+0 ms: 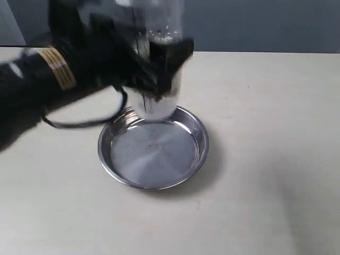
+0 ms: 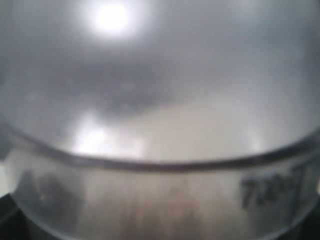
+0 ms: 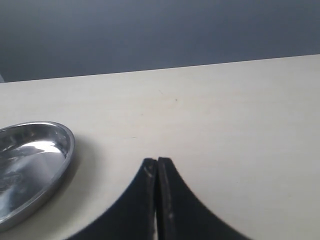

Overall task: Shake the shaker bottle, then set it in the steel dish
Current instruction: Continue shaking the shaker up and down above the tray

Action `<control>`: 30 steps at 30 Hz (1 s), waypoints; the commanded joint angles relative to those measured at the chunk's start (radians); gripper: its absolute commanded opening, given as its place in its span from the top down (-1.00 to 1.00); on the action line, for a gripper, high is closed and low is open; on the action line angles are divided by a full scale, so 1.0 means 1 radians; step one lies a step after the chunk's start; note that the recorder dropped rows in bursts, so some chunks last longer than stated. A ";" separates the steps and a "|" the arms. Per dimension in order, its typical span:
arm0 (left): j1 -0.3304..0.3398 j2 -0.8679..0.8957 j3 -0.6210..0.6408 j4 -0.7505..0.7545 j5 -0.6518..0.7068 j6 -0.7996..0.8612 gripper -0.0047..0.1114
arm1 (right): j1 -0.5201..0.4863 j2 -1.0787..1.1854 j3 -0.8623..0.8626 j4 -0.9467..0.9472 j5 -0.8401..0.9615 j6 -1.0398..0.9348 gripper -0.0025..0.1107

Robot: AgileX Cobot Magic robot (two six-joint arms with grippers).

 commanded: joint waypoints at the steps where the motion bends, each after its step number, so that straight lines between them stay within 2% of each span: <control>1: -0.007 0.090 0.058 -0.050 0.038 -0.060 0.91 | 0.002 -0.005 0.001 -0.003 -0.007 -0.004 0.97; 4: -0.007 -0.065 -0.044 0.037 -0.020 0.000 0.91 | 0.002 -0.005 0.001 -0.003 -0.007 -0.004 0.97; 6: -0.010 -0.095 -0.056 0.052 0.047 0.014 0.91 | 0.002 -0.005 0.001 -0.003 -0.007 -0.004 0.97; 8: -0.020 -0.002 0.010 0.047 0.088 0.012 0.91 | 0.002 -0.005 0.001 -0.003 -0.007 -0.004 0.97; 11: -0.017 0.139 0.074 -0.050 0.070 -0.060 0.91 | 0.002 -0.005 0.001 -0.003 -0.007 -0.004 0.97; 13: -0.018 0.069 0.045 -0.039 0.004 -0.101 0.91 | 0.002 -0.005 0.001 -0.003 -0.007 -0.004 0.97; 15: -0.018 -0.035 -0.018 0.055 -0.063 -0.071 0.91 | 0.002 -0.005 0.001 -0.003 -0.007 -0.004 0.97; 17: -0.018 -0.098 -0.066 0.082 0.000 -0.009 0.91 | 0.002 -0.005 0.001 -0.003 -0.007 -0.004 0.97; 19: -0.030 -0.045 -0.023 0.078 0.092 -0.012 0.91 | 0.002 -0.005 0.001 -0.003 -0.007 -0.004 0.97; 22: -0.028 0.137 0.082 -0.022 0.048 -0.029 0.91 | 0.002 -0.005 0.001 -0.003 -0.007 -0.004 0.97; 24: -0.028 0.115 0.066 -0.072 -0.004 -0.057 0.91 | 0.002 -0.005 0.001 -0.003 -0.007 -0.004 0.97; 26: -0.028 -0.001 0.008 -0.008 -0.076 -0.040 0.91 | 0.002 -0.005 0.001 -0.003 -0.007 -0.004 0.97; 28: -0.028 -0.062 -0.034 0.046 -0.047 0.025 0.91 | 0.002 -0.005 0.001 -0.003 -0.007 -0.004 0.97; 30: -0.030 -0.011 -0.012 0.042 0.053 0.031 0.91 | 0.002 -0.005 0.001 -0.003 -0.007 -0.004 0.97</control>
